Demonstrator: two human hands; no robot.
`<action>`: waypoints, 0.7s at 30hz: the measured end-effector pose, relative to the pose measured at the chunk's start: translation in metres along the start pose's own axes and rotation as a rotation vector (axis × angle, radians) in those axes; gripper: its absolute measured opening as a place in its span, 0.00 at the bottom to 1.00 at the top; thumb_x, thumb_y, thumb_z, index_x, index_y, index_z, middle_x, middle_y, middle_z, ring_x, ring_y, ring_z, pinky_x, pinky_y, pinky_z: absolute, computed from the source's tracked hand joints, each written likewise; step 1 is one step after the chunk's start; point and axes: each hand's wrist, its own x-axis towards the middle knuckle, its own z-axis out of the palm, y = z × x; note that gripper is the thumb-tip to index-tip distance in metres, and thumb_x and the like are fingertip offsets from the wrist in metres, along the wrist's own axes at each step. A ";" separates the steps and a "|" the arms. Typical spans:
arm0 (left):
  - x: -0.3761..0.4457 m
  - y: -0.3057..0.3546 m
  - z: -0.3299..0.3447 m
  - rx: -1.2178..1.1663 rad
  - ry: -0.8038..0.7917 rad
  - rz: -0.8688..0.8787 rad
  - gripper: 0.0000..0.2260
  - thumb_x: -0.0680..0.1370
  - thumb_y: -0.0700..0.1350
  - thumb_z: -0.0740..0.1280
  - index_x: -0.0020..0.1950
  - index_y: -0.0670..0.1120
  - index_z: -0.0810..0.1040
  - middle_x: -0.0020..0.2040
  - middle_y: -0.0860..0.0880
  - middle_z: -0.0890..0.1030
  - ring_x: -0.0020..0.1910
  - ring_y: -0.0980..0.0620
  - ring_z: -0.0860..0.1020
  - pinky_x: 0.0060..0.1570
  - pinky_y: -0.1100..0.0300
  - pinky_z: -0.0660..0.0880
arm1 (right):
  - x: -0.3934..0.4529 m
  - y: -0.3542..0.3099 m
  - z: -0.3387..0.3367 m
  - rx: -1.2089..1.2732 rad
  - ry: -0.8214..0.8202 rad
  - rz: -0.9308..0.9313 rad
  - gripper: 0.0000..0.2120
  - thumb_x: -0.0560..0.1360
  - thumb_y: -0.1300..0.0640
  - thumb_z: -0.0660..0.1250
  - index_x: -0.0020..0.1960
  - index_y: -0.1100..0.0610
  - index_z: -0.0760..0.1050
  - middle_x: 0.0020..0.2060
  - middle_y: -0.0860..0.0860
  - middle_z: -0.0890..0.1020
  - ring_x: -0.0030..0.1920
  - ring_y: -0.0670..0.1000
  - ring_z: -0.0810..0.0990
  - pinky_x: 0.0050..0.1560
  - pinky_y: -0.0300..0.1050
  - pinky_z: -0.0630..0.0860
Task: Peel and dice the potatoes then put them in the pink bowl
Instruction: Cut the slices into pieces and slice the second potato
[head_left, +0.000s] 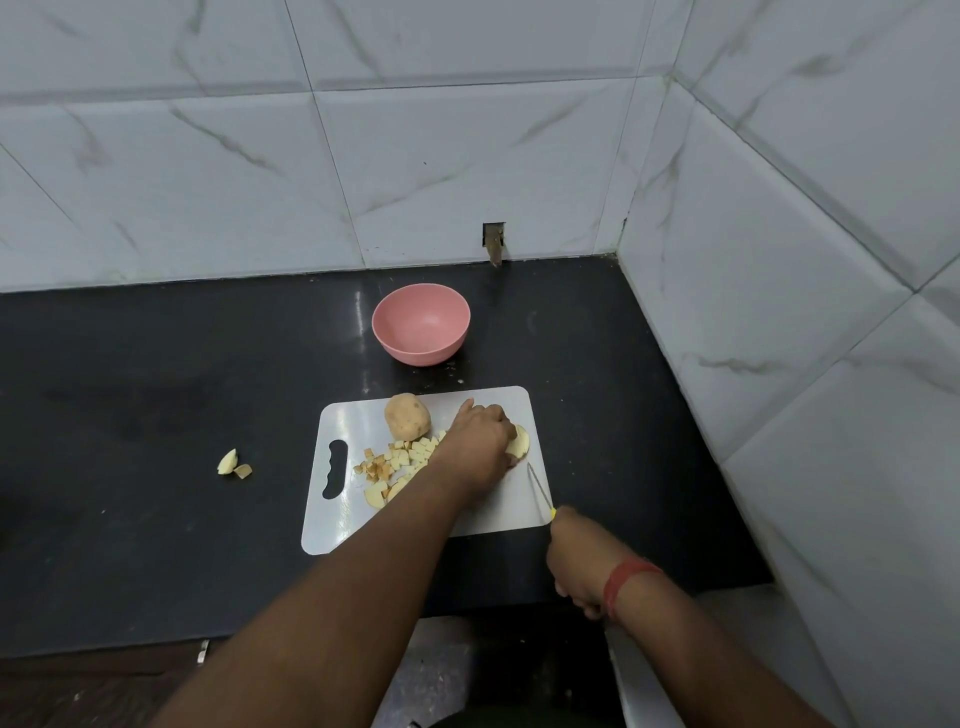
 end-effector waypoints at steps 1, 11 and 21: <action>0.000 0.000 -0.001 -0.001 -0.002 -0.006 0.18 0.81 0.52 0.66 0.67 0.44 0.78 0.66 0.45 0.75 0.64 0.45 0.73 0.77 0.48 0.51 | -0.002 0.000 -0.003 -0.044 0.047 0.028 0.25 0.53 0.76 0.58 0.47 0.59 0.71 0.34 0.56 0.67 0.37 0.63 0.69 0.39 0.60 0.70; -0.009 -0.003 0.007 -0.010 0.082 -0.006 0.15 0.79 0.54 0.67 0.60 0.45 0.79 0.61 0.46 0.79 0.61 0.46 0.75 0.77 0.48 0.48 | 0.025 -0.037 -0.009 -0.138 0.209 -0.069 0.10 0.78 0.62 0.58 0.58 0.60 0.70 0.45 0.57 0.74 0.43 0.57 0.75 0.49 0.52 0.80; -0.009 -0.004 0.005 0.043 0.075 0.010 0.13 0.80 0.52 0.65 0.58 0.47 0.82 0.55 0.46 0.79 0.57 0.47 0.76 0.77 0.47 0.50 | 0.034 -0.050 -0.009 -0.087 0.162 -0.079 0.13 0.79 0.62 0.57 0.61 0.63 0.72 0.44 0.57 0.75 0.36 0.55 0.75 0.36 0.45 0.76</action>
